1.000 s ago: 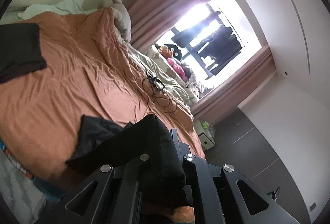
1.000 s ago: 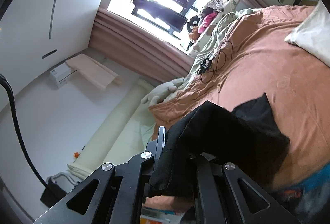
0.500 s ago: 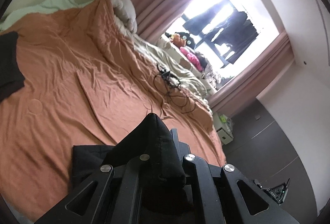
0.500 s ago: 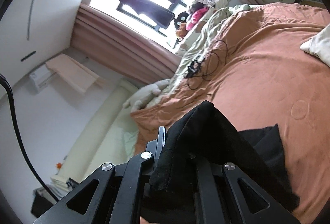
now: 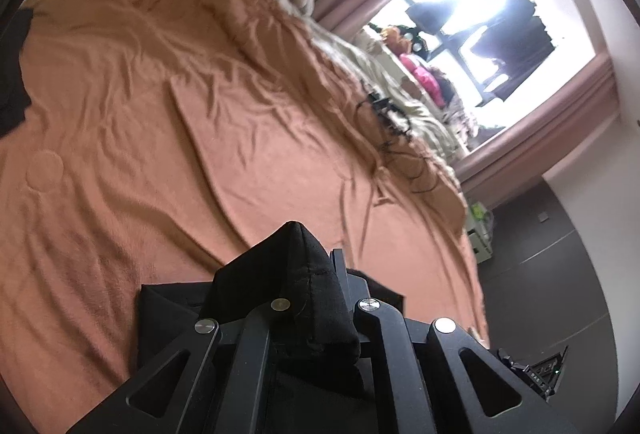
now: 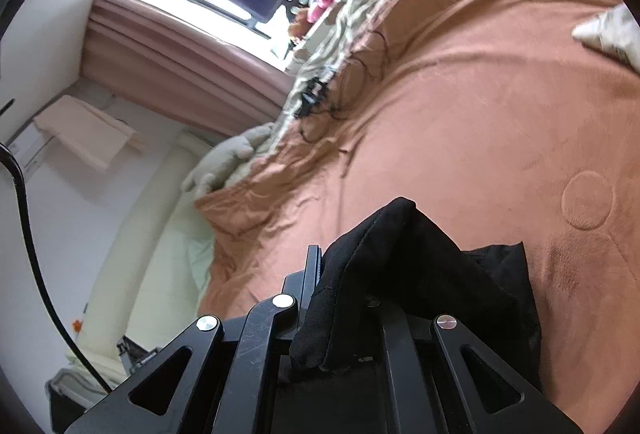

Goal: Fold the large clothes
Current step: 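Lift the folded black shirt with both tools and carry it across the bed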

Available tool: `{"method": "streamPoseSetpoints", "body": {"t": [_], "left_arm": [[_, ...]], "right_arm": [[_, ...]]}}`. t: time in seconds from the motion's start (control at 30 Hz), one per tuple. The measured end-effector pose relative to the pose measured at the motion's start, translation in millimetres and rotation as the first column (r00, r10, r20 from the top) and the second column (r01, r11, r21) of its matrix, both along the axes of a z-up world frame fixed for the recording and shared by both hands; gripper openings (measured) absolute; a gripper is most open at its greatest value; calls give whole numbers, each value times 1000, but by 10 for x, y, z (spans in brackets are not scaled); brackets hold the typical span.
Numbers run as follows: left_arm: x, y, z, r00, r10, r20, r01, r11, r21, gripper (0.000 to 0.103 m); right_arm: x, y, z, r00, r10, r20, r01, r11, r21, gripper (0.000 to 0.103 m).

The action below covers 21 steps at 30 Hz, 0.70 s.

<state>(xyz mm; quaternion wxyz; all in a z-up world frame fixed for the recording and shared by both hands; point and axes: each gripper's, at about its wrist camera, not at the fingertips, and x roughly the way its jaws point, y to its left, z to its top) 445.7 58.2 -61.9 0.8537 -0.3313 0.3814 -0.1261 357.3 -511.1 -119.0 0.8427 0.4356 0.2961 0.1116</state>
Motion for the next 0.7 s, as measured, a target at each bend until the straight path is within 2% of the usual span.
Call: {"method": "streamPoseSetpoints", "body": {"t": [0.1,0.2,0.23,0.3,0.33,0.37,0.4,0.5,0.53,0.57,0.6,0.63,0.7], "left_arm": [[130,-3,-185,999,13,-46,-12,1000,20,6],[219,14,-332,996,40,-85,-37,999,37,6],[249,29,-380,994,49,-98,-45,998,38,9],[304,57,-450,989,52,-136,-48,998,32,13],[320,67,-477,988,48,-150,-45,999,20,18],[317,75,-488,987,43,-156,-42,999,11,21],[311,77,-478,987,40,-153,-40,999,8,26],[220,78,-414,992,38,-121,-36,999,13,44],[172,88,-385,993,48,-110,-45,999,25,55],[123,105,-362,993,59,-100,-56,998,36,61],[70,132,-331,993,81,-91,-76,996,55,75],[9,171,-305,992,101,-79,-95,993,67,83],[-96,248,-287,992,111,-68,-106,992,64,84]], "right_arm": [[127,-12,-157,1000,-4,-31,3,1000,-9,6],[273,10,-237,998,0,-55,-2,1000,-26,11],[321,16,-262,998,2,-69,-4,999,-37,14],[391,21,-292,997,13,-81,-16,999,-44,31],[399,19,-299,997,16,-82,-20,999,-45,56],[394,11,-293,997,12,-81,-16,999,-50,76],[361,-1,-273,997,-3,-75,-1,998,-64,79],[267,-44,-224,998,-14,-61,8,996,-91,80],[243,-64,-226,998,-13,-65,7,996,-89,80],[204,-83,-227,997,-17,-70,10,996,-92,80],[163,-98,-229,997,-25,-76,17,995,-102,80],[119,-109,-229,996,-31,-82,22,993,-112,80],[21,-116,-237,995,-36,-94,24,991,-129,80]]}}
